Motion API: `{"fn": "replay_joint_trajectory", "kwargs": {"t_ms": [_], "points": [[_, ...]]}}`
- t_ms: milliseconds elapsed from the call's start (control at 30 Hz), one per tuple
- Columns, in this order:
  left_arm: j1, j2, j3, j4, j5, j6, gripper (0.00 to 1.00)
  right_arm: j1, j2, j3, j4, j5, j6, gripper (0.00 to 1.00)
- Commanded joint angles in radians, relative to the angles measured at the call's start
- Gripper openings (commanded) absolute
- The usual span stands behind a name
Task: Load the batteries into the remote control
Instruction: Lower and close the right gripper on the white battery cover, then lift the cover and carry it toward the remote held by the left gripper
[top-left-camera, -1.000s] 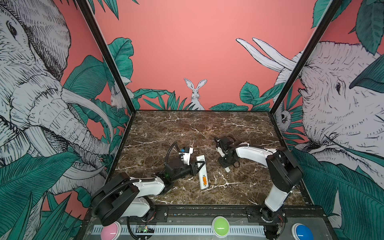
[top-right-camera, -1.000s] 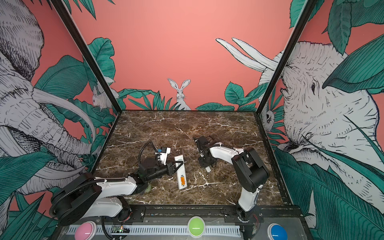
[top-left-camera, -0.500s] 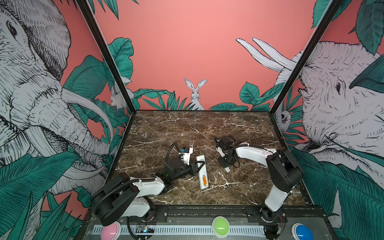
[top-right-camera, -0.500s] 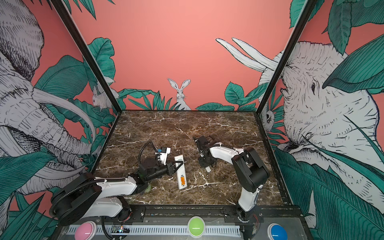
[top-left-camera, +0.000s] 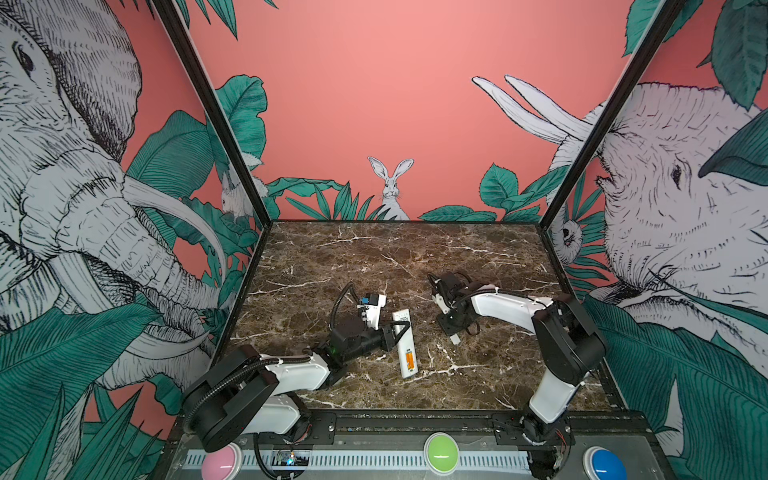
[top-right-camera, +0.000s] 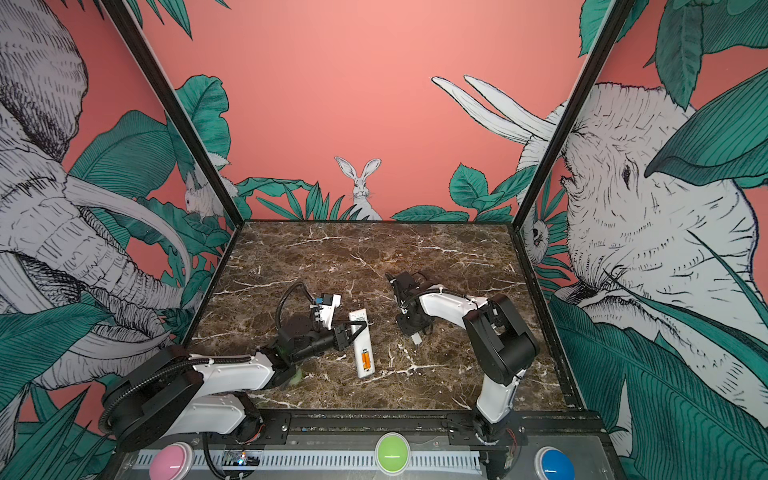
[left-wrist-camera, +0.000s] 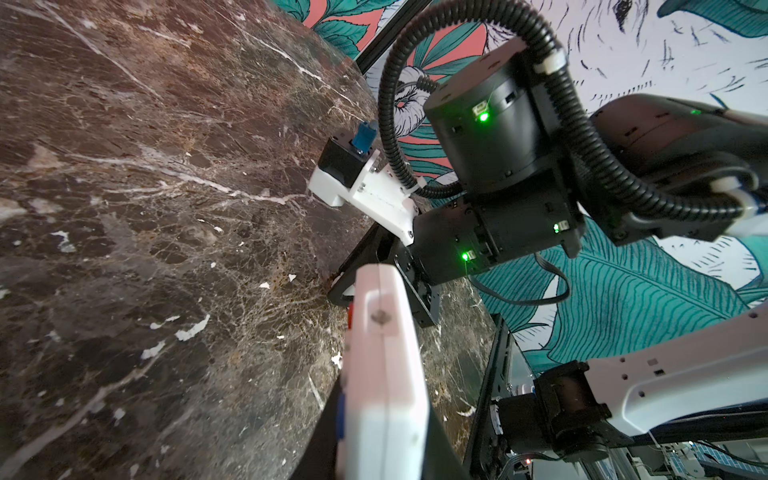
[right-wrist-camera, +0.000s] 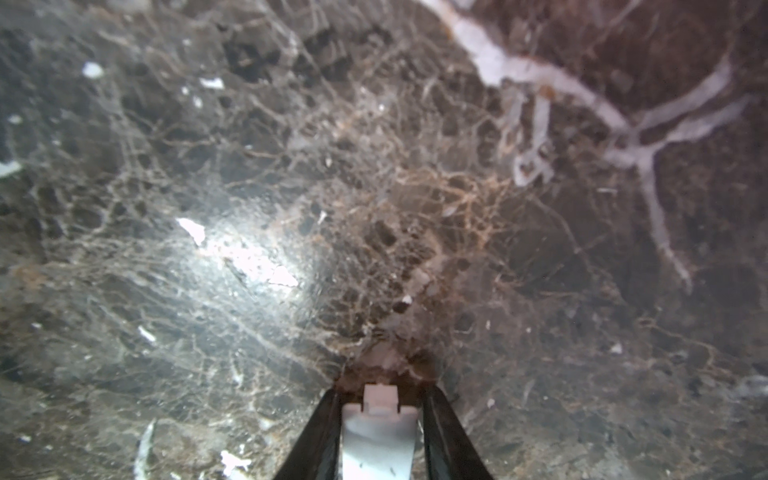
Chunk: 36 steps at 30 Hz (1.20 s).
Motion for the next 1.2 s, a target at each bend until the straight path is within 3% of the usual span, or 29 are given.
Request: {"fn": "replay_joint_trajectory", "kwargs": {"t_ms": [0,167,700,1167], "points": [[-0.006,0.001,0.009,0.058,-0.008,-0.010,0.00,-0.006,-0.006,-0.016,-0.019,0.025,0.004,0.35],[-0.005,0.008,0.007,0.067,-0.006,-0.015,0.00,-0.006,-0.005,-0.016,-0.018,0.022,0.004,0.35],[-0.006,0.015,0.007,0.074,-0.011,-0.020,0.00,-0.004,-0.013,-0.017,-0.019,0.018,0.005,0.21],[-0.005,0.009,0.015,0.067,-0.036,-0.029,0.00,0.039,-0.216,-0.061,0.028,-0.006,0.065,0.13]]}}
